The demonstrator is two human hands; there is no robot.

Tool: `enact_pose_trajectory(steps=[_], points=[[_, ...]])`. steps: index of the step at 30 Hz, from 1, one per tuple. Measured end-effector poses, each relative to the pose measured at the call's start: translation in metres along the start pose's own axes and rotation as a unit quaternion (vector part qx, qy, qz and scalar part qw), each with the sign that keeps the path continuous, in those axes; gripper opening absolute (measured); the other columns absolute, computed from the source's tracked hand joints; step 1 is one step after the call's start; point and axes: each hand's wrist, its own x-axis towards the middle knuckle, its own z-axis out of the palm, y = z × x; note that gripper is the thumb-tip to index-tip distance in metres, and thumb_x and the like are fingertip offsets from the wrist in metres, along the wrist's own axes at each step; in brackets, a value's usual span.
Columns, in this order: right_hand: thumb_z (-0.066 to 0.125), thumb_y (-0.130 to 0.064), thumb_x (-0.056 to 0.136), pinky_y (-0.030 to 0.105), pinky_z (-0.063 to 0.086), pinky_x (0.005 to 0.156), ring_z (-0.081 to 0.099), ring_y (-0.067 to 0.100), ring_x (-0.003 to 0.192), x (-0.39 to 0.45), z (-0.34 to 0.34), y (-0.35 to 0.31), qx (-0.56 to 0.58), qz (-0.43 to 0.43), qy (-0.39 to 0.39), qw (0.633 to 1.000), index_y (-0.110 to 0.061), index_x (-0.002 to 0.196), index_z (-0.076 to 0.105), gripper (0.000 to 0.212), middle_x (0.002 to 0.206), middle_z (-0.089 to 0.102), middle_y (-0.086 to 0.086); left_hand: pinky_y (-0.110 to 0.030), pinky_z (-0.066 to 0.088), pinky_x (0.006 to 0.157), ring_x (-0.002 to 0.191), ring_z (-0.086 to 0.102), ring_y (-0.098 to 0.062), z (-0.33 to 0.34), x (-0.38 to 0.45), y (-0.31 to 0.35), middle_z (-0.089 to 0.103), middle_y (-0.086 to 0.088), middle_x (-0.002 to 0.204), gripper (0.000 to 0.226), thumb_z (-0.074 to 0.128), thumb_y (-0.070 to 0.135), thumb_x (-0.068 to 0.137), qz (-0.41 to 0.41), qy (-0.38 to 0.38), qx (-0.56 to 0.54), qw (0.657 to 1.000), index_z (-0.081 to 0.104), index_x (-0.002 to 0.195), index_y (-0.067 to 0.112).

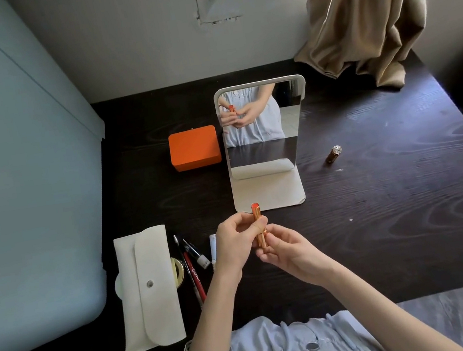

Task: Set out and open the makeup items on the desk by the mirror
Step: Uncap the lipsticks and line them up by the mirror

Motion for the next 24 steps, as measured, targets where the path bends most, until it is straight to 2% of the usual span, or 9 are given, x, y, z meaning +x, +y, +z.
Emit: enact_pose_trajectory(steps=[3, 5, 7, 9, 13, 15, 19, 22, 24], points=[[0.054, -0.023, 0.091, 0.023, 0.055, 0.077, 0.064, 0.016, 0.083, -0.0027, 0.0009, -0.0027, 0.007, 0.011, -0.011, 1.0, 0.001, 0.111, 0.056, 0.032, 0.097, 0.062, 0.014, -0.005, 0.047, 0.061, 0.08, 0.064, -0.009, 0.0004, 0.0005, -0.0004, 0.07, -0.003, 0.084, 0.011, 0.068, 0.022, 0.085, -0.011, 0.004, -0.006, 1.0, 0.069, 0.089, 0.012], [0.064, -0.021, 0.087, 0.025, 0.056, 0.079, 0.067, 0.018, 0.086, -0.0025, 0.0019, -0.0028, -0.007, 0.01, -0.004, 1.0, 0.001, 0.112, 0.055, 0.035, 0.098, 0.066, 0.013, -0.006, 0.048, 0.061, 0.082, 0.065, -0.01, 0.001, -0.0001, -0.0012, 0.07, -0.004, 0.085, 0.01, 0.068, 0.022, 0.085, -0.014, 0.007, -0.003, 1.0, 0.069, 0.089, 0.012], [0.077, -0.022, 0.075, 0.026, 0.056, 0.078, 0.069, 0.02, 0.087, -0.0013, 0.0018, -0.0011, -0.027, -0.001, 0.014, 1.0, 0.0, 0.112, 0.054, 0.049, 0.096, 0.069, 0.012, -0.009, 0.048, 0.06, 0.081, 0.064, -0.01, 0.0011, -0.0003, -0.0019, 0.068, 0.0, 0.082, 0.009, 0.068, 0.022, 0.085, -0.013, 0.006, 0.01, 1.0, 0.069, 0.087, 0.014], [0.079, -0.024, 0.072, 0.026, 0.056, 0.078, 0.069, 0.019, 0.086, -0.0014, 0.003, -0.0008, -0.031, -0.007, 0.009, 0.999, 0.0, 0.112, 0.053, 0.054, 0.094, 0.069, 0.011, -0.011, 0.049, 0.063, 0.082, 0.064, -0.01, 0.0005, -0.0007, -0.0015, 0.068, 0.001, 0.081, 0.006, 0.068, 0.022, 0.085, -0.016, -0.001, 0.011, 1.0, 0.069, 0.084, 0.016], [0.068, -0.023, 0.081, 0.024, 0.056, 0.078, 0.069, 0.017, 0.087, -0.0046, 0.0053, -0.0053, 0.003, 0.023, -0.026, 0.999, 0.0, 0.111, 0.053, 0.041, 0.097, 0.069, 0.011, -0.028, 0.057, 0.075, 0.088, 0.068, -0.02, -0.0003, -0.0001, -0.0015, 0.071, -0.007, 0.087, 0.007, 0.069, 0.021, 0.085, -0.038, -0.016, -0.016, 0.999, 0.07, 0.085, 0.014], [0.064, -0.022, 0.084, 0.024, 0.056, 0.08, 0.069, 0.018, 0.09, -0.0054, 0.0048, -0.0055, 0.012, 0.032, -0.032, 0.999, 0.0, 0.113, 0.055, 0.038, 0.102, 0.068, 0.013, -0.028, 0.058, 0.075, 0.087, 0.069, -0.019, -0.0007, 0.0002, -0.0025, 0.072, -0.009, 0.089, 0.009, 0.068, 0.021, 0.085, -0.042, -0.017, -0.017, 0.999, 0.07, 0.087, 0.012], [0.05, -0.021, 0.092, 0.025, 0.056, 0.081, 0.068, 0.019, 0.093, -0.0068, 0.0063, -0.0036, 0.017, 0.047, -0.027, 0.998, -0.001, 0.117, 0.06, 0.033, 0.108, 0.067, 0.015, -0.018, 0.055, 0.064, 0.08, 0.07, -0.015, -0.0018, -0.0007, -0.0013, 0.072, -0.01, 0.089, 0.013, 0.066, 0.019, 0.087, -0.061, -0.034, -0.042, 0.997, 0.07, 0.091, 0.008], [0.044, -0.021, 0.096, 0.028, 0.055, 0.086, 0.066, 0.02, 0.098, -0.0072, 0.006, -0.004, -0.006, 0.049, -0.023, 0.999, 0.0, 0.121, 0.057, 0.035, 0.111, 0.066, 0.015, -0.026, 0.057, 0.076, 0.086, 0.07, -0.018, -0.0023, 0.0007, -0.004, 0.072, -0.008, 0.089, 0.012, 0.066, 0.021, 0.087, -0.057, -0.028, -0.016, 0.998, 0.07, 0.089, 0.01], [0.046, -0.023, 0.096, 0.028, 0.054, 0.087, 0.066, 0.02, 0.1, -0.0067, 0.0055, -0.004, -0.02, 0.051, -0.016, 0.998, -0.001, 0.121, 0.057, 0.035, 0.111, 0.066, 0.013, -0.025, 0.057, 0.076, 0.086, 0.07, -0.018, -0.0019, 0.0013, -0.0052, 0.072, -0.008, 0.088, 0.011, 0.067, 0.022, 0.086, -0.056, -0.026, -0.012, 0.998, 0.07, 0.088, 0.011]])
